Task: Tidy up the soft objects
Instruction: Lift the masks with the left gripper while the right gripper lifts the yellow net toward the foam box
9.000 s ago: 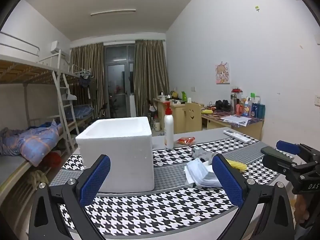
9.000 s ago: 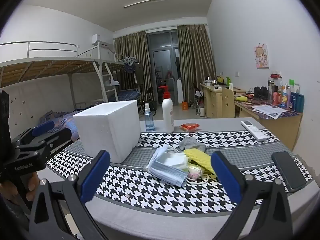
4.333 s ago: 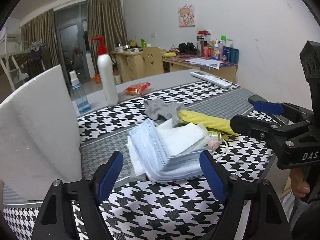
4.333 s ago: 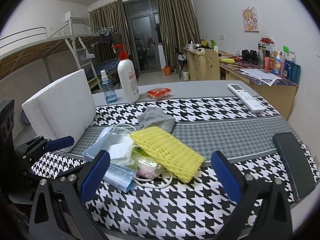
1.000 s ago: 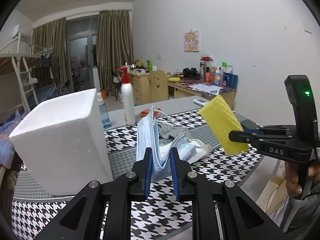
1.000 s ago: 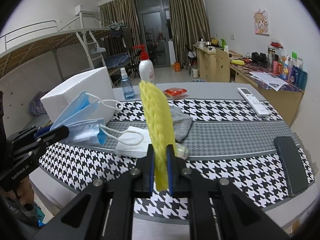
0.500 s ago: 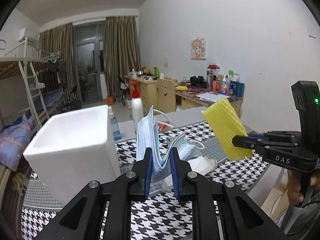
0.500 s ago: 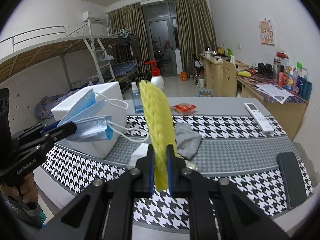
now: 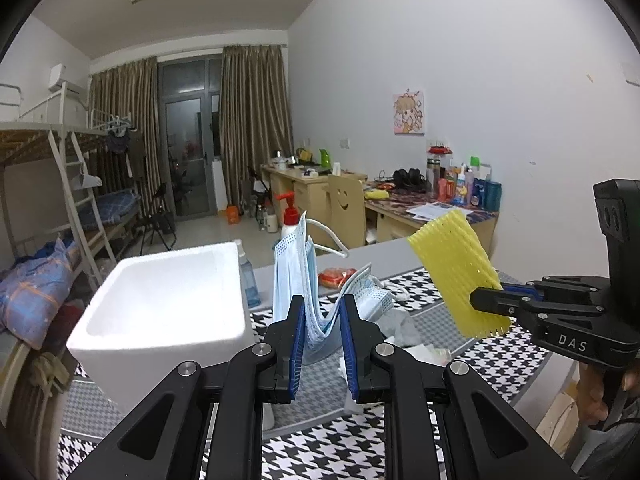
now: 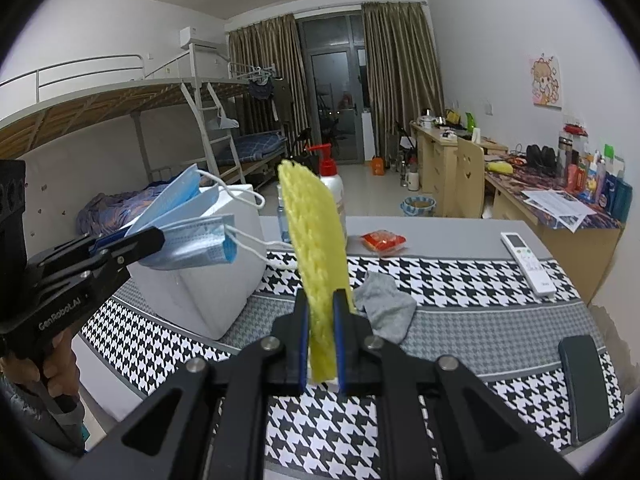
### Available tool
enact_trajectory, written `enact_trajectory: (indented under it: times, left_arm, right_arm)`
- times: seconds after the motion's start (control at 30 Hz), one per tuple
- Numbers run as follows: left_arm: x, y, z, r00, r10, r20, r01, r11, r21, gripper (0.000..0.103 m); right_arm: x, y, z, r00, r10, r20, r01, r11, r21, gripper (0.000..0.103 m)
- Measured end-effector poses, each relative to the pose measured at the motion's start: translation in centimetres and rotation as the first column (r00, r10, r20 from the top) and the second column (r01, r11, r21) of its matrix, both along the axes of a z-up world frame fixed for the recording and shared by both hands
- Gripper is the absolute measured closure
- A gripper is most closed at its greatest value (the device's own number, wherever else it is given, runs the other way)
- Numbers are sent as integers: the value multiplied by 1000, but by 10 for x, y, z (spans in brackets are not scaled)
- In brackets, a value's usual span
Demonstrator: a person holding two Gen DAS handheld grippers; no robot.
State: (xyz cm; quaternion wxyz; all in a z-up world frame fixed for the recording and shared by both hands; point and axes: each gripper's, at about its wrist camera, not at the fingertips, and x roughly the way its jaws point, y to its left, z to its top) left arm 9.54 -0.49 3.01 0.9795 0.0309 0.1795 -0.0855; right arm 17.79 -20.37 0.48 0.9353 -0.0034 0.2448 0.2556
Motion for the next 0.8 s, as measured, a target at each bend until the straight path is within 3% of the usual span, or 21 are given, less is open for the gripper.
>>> enact_trajectory:
  times: [0.8]
  left_arm:
    - [17,21,20,996,69,60,-69,998,-6,84]
  right_arm:
    - [22,23,20,998,28,49,-29,999,19,89]
